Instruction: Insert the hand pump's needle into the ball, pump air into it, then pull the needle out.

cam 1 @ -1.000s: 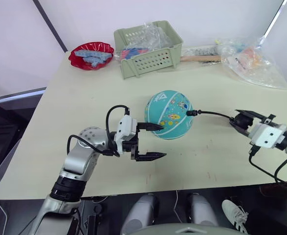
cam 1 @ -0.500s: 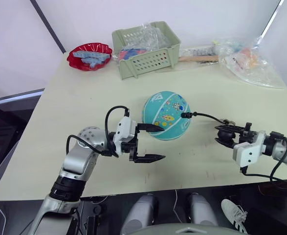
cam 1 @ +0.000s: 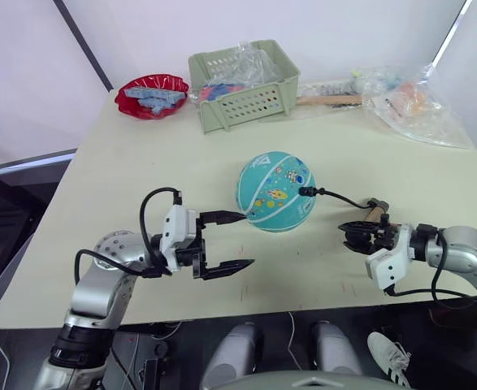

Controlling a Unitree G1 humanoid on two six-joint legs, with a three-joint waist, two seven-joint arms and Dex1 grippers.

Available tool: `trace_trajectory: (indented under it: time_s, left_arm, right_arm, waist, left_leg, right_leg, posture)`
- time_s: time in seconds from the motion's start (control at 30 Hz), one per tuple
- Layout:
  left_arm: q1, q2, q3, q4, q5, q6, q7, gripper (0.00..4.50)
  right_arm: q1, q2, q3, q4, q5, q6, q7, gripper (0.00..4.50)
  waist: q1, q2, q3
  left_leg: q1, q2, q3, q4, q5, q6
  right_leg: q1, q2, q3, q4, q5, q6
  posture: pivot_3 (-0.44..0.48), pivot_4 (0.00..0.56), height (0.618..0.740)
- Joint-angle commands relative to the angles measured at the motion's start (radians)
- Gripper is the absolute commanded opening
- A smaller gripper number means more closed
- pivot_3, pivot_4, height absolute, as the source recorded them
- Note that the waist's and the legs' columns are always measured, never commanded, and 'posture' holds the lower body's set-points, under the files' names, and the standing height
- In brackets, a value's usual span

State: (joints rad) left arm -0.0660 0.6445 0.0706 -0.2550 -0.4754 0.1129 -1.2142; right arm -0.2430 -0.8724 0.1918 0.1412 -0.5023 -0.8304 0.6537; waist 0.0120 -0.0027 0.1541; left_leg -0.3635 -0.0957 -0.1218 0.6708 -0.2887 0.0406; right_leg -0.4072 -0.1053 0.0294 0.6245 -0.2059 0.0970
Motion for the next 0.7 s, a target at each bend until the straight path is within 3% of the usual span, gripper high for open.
trace_trajectory:
  time_s: [0.03,0.47,0.7]
  left_arm:
    - [0.043,0.018,0.064,-0.02,-0.016,-0.043,0.013,4.5]
    - [0.111,0.027,0.096,-0.021,-0.035,-0.083,-0.001,4.5]
    - [0.102,0.03,0.084,-0.003,-0.034,-0.102,-0.021,4.5]
  right_arm:
    - [-0.006,0.012,0.034,0.054,-0.032,0.032,-0.017,1.63]
    - [-0.065,0.032,0.102,0.127,-0.058,0.055,-0.039,1.63]
    - [-0.082,0.029,0.122,0.142,0.016,0.04,-0.009,1.63]
  waist:
    - [-0.002,-0.001,0.0]
    - [0.001,-0.004,0.0]
    - [0.001,-0.004,0.0]
  left_leg:
    - [0.001,0.001,0.0,0.0,0.0,0.0]
    - [0.001,0.003,0.001,0.0,0.002,-0.002]
    - [0.001,0.003,0.001,0.0,0.002,-0.003]
  right_leg:
    - [0.0,0.0,0.0,0.0,0.0,0.0]
    - [0.0,0.002,0.0,0.0,0.002,-0.002]
    - [0.0,0.002,0.0,0.0,0.002,-0.003]
  posture:
    - [0.0,0.15,0.74]
    - [0.0,0.15,0.74]
    - [0.0,0.15,0.74]
